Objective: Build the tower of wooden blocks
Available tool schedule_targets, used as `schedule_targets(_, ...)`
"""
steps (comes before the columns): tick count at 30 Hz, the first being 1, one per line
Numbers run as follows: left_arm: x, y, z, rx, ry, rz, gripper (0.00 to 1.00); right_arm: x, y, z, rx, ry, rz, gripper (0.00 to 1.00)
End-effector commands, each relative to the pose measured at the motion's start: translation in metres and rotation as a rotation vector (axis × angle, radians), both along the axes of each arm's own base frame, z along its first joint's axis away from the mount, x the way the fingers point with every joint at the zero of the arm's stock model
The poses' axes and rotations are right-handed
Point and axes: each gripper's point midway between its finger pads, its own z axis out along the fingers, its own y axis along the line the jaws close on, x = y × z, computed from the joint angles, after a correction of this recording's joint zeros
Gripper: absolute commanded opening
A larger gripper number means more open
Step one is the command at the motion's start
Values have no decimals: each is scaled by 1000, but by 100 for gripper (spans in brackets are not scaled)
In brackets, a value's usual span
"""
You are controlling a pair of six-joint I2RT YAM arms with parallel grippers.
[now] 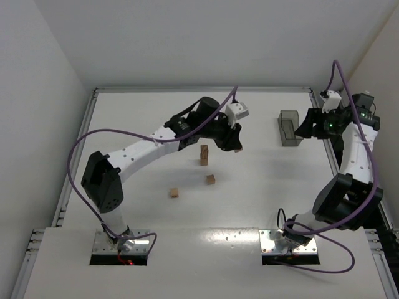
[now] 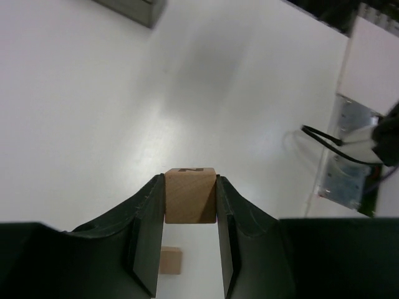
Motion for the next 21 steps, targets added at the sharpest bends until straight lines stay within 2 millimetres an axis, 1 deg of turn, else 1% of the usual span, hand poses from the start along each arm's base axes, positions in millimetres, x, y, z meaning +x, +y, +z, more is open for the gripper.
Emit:
schedule_targets(1,26,35,41,173,-173,134,0,9,3,14,-13,-53,24,57)
schedule_targets(2,41,47,40,247,-198,212,0,9,5,16,-24,-58,28,57)
schedule_targets(3,39,58,29,326,-164,230,0,9,5,16,-24,-58,28,57)
schedule_targets(4,50,61,32,350,-163,261,0,10,5,19,-28,-66,28,57)
schedule_targets(5,56,70,30,384,-162,295,0,11,8,19,-28,-66,37,57)
schedule_targets(6,55,78,24,407,-127,309,0,8,7,17,-31,-53,32,57)
schedule_targets(7,59,84,27,406,-111,349,0,11,10,22,-36,-64,41,57)
schedule_targets(8,61,88,22,424,-104,375,0,11,8,21,-44,-60,35,57)
schedule_targets(9,61,95,22,436,-113,394,0,12,11,18,-40,-52,44,57)
schedule_targets(10,62,99,21,443,-114,424,0,12,9,17,-46,-48,39,57)
schedule_targets(11,62,104,10,468,-96,442,0,12,9,17,-47,-48,39,57)
schedule_targets(12,63,110,17,458,-110,485,0,12,9,17,-47,-48,39,57)
schedule_targets(13,64,111,12,460,-102,503,0,11,13,16,-42,-40,48,57)
schedule_targets(16,67,121,12,449,-56,607,0,11,12,16,-49,-37,43,57)
schedule_targets(17,72,127,12,428,-20,655,0,11,12,16,-49,-37,43,57)
schedule_targets(19,72,136,10,400,45,711,0,9,12,12,-45,-29,43,57)
schedule_targets(20,72,137,10,377,66,730,0,9,12,12,-45,-29,43,57)
schedule_targets(21,73,142,4,358,106,770,0,9,12,12,-45,-29,43,57)
